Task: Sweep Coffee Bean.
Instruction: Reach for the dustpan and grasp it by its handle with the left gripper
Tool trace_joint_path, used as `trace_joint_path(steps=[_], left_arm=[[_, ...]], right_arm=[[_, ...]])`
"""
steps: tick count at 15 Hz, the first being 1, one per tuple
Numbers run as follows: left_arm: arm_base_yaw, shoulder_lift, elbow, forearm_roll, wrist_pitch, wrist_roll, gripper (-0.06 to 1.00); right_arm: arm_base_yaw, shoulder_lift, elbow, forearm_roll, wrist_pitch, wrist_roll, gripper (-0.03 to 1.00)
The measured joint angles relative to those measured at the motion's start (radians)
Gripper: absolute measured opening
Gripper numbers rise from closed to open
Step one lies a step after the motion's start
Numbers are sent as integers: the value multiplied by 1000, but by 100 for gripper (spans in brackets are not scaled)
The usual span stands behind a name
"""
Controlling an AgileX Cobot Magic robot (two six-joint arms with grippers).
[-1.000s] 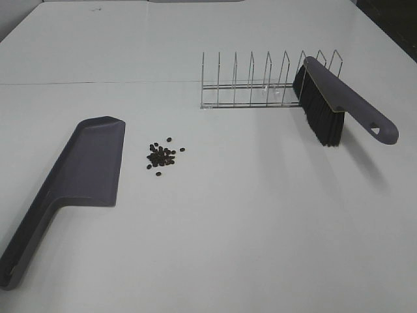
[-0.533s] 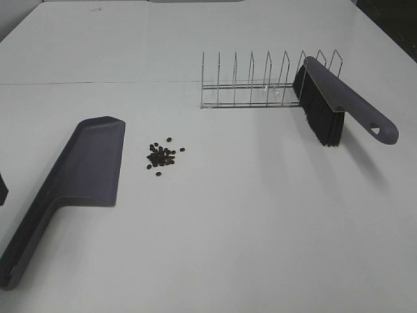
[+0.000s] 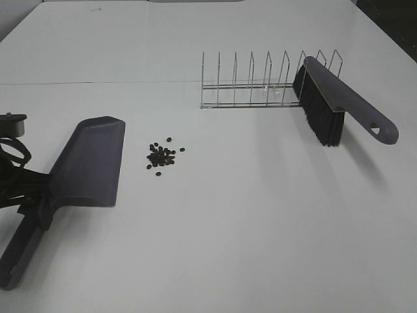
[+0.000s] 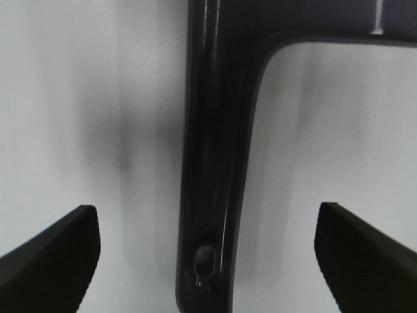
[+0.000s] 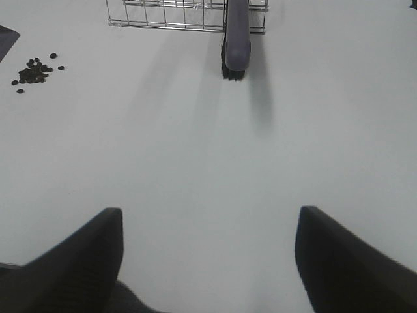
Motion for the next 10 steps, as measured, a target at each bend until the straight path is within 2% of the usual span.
trace_joint_path(steps=[1, 2, 4, 10], left_arm=[[0, 9, 0, 0, -18, 0, 79], [0, 47, 0, 0, -105, 0, 75], [0, 78, 0, 0, -157, 0, 70], [0, 146, -1, 0, -207, 3, 64]], right_arm=[[0, 0, 0, 0, 0, 0, 61], [0, 0, 0, 0, 0, 0, 61], [0, 0, 0, 0, 0, 0, 61], [0, 0, 0, 0, 0, 0, 61]])
